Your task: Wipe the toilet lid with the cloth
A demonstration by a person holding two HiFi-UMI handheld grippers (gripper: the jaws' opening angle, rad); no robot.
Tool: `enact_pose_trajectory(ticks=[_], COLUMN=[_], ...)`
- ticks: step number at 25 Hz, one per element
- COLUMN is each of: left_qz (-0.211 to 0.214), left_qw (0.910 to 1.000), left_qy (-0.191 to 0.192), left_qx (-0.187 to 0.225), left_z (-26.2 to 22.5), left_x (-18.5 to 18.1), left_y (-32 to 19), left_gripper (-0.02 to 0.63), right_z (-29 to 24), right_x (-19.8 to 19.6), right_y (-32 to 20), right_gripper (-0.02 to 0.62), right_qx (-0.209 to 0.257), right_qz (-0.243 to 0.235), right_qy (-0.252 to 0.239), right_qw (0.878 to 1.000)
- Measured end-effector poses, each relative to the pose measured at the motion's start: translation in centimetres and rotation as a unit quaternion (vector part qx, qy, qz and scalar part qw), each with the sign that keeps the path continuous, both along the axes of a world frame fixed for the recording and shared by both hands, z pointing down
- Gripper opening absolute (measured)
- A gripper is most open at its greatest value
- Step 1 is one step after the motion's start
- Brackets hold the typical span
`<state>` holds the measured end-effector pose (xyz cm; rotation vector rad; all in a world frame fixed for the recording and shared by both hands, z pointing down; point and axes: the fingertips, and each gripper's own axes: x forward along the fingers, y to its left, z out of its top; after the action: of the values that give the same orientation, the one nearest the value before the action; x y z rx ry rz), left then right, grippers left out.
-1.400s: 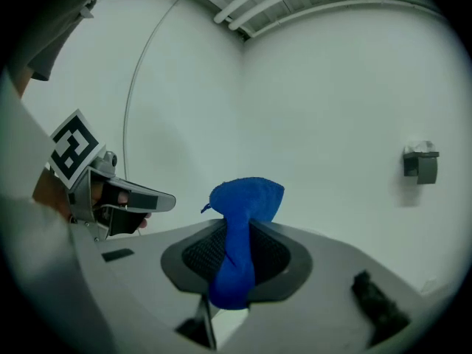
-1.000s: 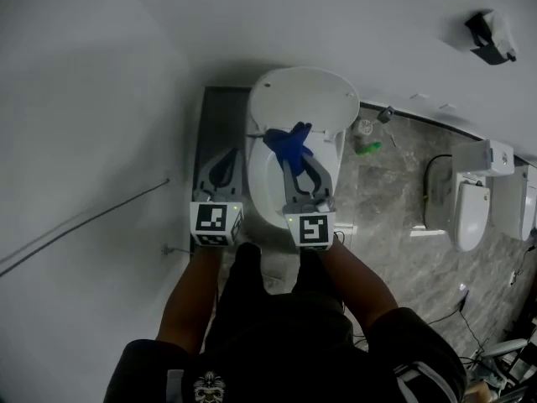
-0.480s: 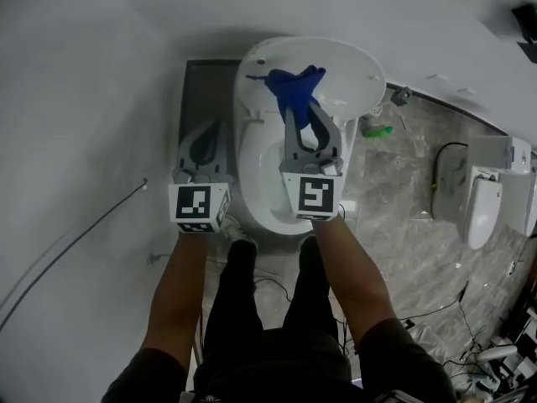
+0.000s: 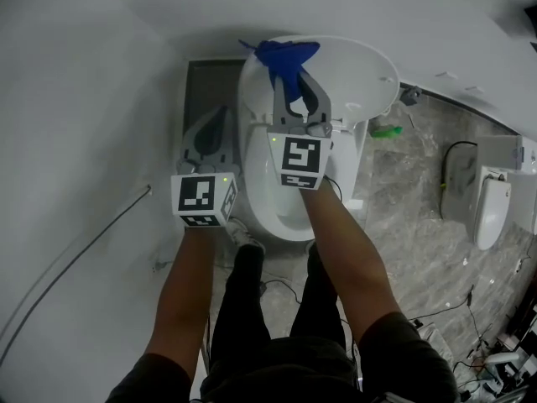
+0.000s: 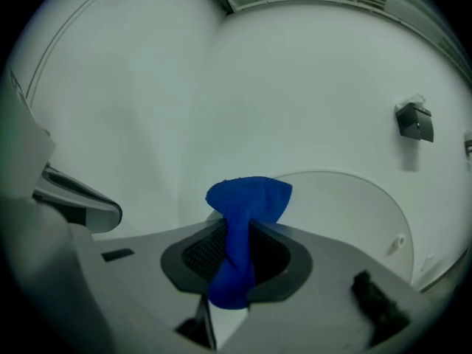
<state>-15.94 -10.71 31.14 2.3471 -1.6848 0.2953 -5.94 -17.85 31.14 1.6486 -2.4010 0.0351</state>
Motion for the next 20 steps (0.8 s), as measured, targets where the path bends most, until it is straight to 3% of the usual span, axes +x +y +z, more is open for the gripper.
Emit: enact_pose_trajectory(ticks=[6,15,20], left_qz=[0.007,0.029,0.041], left_qw=[1.0000,0.9995,0.9988], left_qy=[0.000,-0.003,0.025], left_qx=[-0.004,-0.012,-0.010], left_z=[-0.1,1.0,1.3], left_x=[0.8,3.7,6.1], left_y=[-0.3,-0.2,0.0], left_gripper=[0.011,0.011,0.011], right_z=[0.4,-0.1,0.2], right_x=[1.1,6.9,10.0], right_y=[-1.1,-1.6,-1.3], right_gripper=[0.075,0.075,0.075], right_qx=[-0.007,0.008,0.009], right_qz=[0.023,0.076,0.093], right_qy=[-0.008,-0.014,-0.009], right_qw=[1.000,0.997,0.996])
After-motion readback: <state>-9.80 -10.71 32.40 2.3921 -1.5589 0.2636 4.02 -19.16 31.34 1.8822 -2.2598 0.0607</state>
